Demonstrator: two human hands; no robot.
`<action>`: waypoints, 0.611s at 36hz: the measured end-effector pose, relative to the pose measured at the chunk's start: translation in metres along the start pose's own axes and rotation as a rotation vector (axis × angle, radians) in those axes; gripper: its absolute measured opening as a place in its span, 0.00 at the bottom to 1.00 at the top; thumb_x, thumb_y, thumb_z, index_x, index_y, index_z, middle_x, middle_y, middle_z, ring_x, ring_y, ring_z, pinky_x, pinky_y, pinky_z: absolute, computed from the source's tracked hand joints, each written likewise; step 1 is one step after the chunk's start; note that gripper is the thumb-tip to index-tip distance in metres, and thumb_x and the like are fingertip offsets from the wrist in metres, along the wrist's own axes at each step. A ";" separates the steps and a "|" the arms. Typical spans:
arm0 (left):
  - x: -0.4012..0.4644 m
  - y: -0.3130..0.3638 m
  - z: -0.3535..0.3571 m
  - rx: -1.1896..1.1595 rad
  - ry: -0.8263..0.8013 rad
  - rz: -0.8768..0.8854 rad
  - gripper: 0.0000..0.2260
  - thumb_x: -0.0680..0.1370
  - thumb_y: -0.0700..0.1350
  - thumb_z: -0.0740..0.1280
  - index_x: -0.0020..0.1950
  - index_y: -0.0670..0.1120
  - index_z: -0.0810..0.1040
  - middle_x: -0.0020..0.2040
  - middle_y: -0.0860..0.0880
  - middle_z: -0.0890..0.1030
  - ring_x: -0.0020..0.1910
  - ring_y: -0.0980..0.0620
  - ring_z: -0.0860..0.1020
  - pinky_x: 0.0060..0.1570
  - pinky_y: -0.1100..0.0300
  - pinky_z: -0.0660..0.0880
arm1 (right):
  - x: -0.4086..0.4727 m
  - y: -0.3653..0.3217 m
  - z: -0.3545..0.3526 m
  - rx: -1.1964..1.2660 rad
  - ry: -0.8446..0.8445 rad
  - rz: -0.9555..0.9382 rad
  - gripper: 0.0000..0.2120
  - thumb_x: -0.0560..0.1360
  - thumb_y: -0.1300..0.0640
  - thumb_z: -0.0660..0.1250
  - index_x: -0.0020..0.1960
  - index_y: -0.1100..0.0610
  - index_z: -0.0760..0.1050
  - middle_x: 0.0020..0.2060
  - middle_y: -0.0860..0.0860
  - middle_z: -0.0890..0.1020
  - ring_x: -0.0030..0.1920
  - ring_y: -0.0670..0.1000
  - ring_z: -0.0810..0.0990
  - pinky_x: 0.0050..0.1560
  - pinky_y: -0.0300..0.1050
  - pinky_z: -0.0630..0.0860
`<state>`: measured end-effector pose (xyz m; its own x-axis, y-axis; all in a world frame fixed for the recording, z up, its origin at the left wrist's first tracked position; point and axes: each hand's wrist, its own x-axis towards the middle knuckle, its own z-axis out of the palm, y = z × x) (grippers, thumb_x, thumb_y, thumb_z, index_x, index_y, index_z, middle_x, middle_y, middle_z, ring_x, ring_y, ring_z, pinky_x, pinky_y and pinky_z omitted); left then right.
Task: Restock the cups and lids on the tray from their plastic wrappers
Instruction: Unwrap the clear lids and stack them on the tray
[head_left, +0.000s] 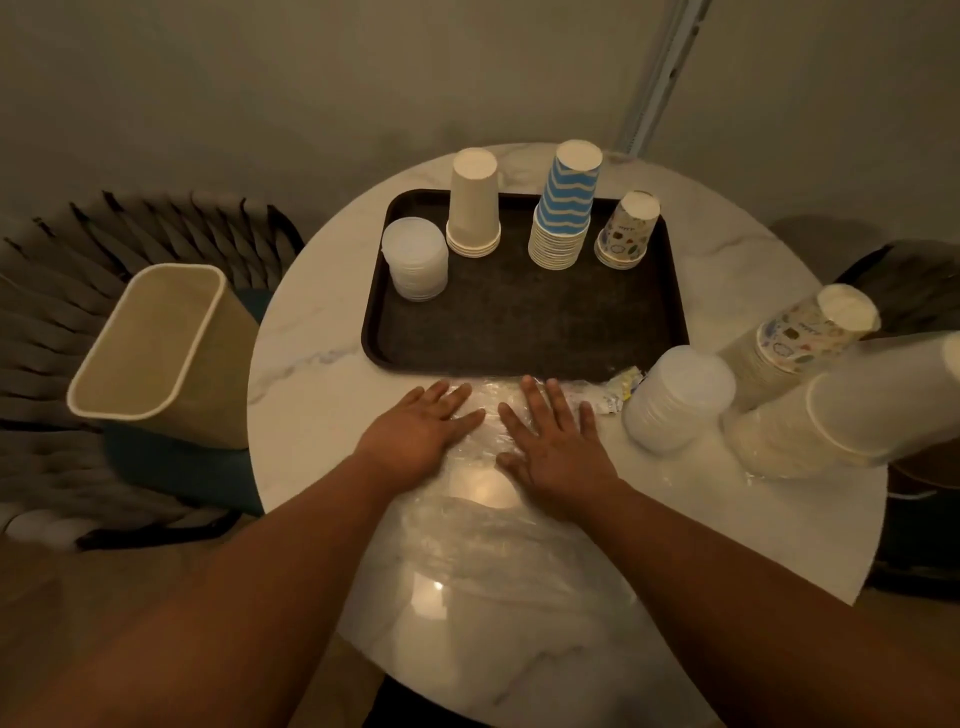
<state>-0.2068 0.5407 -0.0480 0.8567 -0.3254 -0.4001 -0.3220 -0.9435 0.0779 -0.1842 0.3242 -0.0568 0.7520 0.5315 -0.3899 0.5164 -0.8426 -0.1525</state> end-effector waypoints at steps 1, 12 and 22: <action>-0.001 -0.004 0.002 -0.008 0.008 -0.005 0.29 0.83 0.42 0.57 0.80 0.57 0.49 0.81 0.48 0.45 0.80 0.46 0.45 0.77 0.53 0.46 | -0.002 0.000 0.001 0.009 -0.003 0.014 0.31 0.80 0.34 0.42 0.79 0.42 0.37 0.74 0.49 0.27 0.75 0.57 0.27 0.75 0.63 0.34; -0.012 -0.018 -0.002 -0.128 0.047 -0.092 0.21 0.85 0.49 0.52 0.79 0.51 0.61 0.81 0.47 0.54 0.79 0.43 0.54 0.75 0.52 0.55 | -0.010 0.005 -0.003 0.043 -0.073 0.184 0.33 0.81 0.35 0.43 0.78 0.46 0.33 0.76 0.64 0.32 0.75 0.63 0.29 0.75 0.65 0.37; -0.003 0.033 -0.034 -0.247 0.385 0.019 0.24 0.79 0.58 0.54 0.66 0.47 0.79 0.62 0.44 0.80 0.58 0.43 0.79 0.57 0.51 0.76 | -0.036 0.002 -0.027 0.156 0.250 0.153 0.32 0.78 0.33 0.49 0.79 0.44 0.55 0.79 0.56 0.54 0.78 0.58 0.52 0.77 0.54 0.47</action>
<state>-0.2066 0.5083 -0.0126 0.9540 -0.2981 -0.0314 -0.2735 -0.9084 0.3163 -0.1988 0.3059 -0.0187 0.9035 0.3858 -0.1866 0.3351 -0.9074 -0.2537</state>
